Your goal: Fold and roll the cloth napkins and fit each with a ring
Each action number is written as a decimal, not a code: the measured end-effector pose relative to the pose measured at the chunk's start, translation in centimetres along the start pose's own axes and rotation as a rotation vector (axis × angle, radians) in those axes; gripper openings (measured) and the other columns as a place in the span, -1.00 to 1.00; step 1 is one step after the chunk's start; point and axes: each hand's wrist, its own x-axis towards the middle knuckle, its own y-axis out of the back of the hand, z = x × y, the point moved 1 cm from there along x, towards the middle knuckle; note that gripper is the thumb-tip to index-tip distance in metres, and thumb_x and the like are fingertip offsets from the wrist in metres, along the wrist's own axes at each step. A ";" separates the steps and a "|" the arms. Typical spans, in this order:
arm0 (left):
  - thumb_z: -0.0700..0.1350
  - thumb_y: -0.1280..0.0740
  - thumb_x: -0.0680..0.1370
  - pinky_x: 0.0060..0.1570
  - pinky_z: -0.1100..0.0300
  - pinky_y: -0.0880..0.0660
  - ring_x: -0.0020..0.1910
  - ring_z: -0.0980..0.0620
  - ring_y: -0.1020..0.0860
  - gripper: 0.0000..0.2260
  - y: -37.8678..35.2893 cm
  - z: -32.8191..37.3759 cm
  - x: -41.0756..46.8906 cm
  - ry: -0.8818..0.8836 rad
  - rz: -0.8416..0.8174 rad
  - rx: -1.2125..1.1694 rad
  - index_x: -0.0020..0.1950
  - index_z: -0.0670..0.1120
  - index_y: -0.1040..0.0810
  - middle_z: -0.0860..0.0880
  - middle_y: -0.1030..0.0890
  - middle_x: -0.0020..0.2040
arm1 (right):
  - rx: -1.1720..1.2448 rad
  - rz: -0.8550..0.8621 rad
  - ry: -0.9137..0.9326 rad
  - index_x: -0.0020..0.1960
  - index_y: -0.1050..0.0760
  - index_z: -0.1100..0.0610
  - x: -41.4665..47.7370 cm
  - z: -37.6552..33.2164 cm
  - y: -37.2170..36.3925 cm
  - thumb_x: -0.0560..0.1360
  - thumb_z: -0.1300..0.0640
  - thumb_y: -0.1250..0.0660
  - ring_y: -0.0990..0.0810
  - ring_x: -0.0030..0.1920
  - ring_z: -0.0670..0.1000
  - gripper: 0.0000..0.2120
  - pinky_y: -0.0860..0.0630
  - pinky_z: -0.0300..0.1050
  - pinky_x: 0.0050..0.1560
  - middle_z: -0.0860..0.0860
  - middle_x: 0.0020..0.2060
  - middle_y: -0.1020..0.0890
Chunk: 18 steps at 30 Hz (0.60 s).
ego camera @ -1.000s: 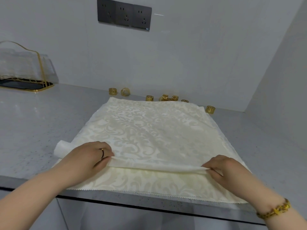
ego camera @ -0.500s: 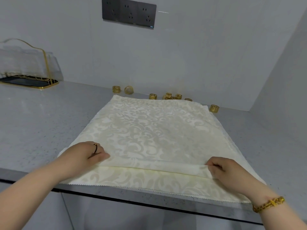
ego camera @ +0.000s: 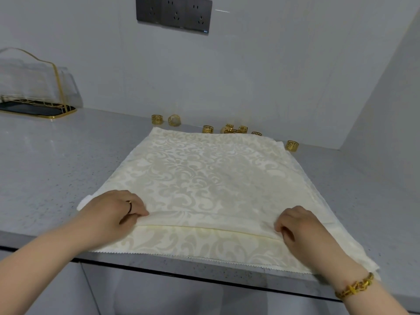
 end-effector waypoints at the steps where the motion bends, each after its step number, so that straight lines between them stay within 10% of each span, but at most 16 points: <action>1: 0.00 -0.16 0.34 -0.15 0.52 -0.35 -0.10 0.25 -0.44 -0.72 0.1 -0.1 -0.2 0.014 0.012 -0.034 -0.22 0.05 -0.68 0.57 -0.34 -0.22 | 0.020 -0.003 0.007 -0.37 -0.50 0.05 -0.3 0.2 -0.1 0.27 0.23 -0.25 -0.41 -0.33 -0.12 -0.88 -0.36 -0.38 -0.28 -0.14 -0.42 -0.53; 7: 0.19 -0.26 0.33 -0.01 0.51 -0.31 -0.03 0.47 -0.44 -0.94 0.6 -0.7 -0.1 0.184 0.026 -0.205 -0.30 0.32 -0.53 0.50 -0.51 -0.10 | 0.140 -0.075 -0.092 -0.15 -0.50 -0.02 -0.6 0.4 1.0 0.47 0.09 -0.32 -0.40 -0.20 -0.28 -0.97 -0.30 -0.53 -0.16 -0.32 -0.25 -0.42; 11: -0.08 -0.33 0.49 -0.17 0.55 -0.29 -0.13 0.32 -0.46 -0.74 0.4 -0.9 1.7 0.325 0.006 -0.280 -0.15 0.32 -0.38 0.26 -0.50 -0.16 | 0.277 -0.039 -0.296 -0.04 -0.53 0.01 0.6 0.6 1.2 0.53 0.14 -0.22 -0.46 -0.17 -0.26 -0.89 -0.38 -0.50 -0.18 -0.22 -0.20 -0.52; 18: 0.07 -0.28 0.50 -0.16 0.32 -0.33 0.06 0.09 -0.49 -0.88 0.1 -1.7 3.3 0.430 -0.074 -0.190 -0.03 0.22 -0.37 0.11 -0.50 -0.14 | 0.082 -0.071 -0.280 0.11 -0.41 0.09 2.7 1.1 -0.4 0.59 0.09 -0.07 -0.41 -0.30 -0.07 -0.81 -0.27 -0.39 -0.34 -0.09 -0.29 -0.51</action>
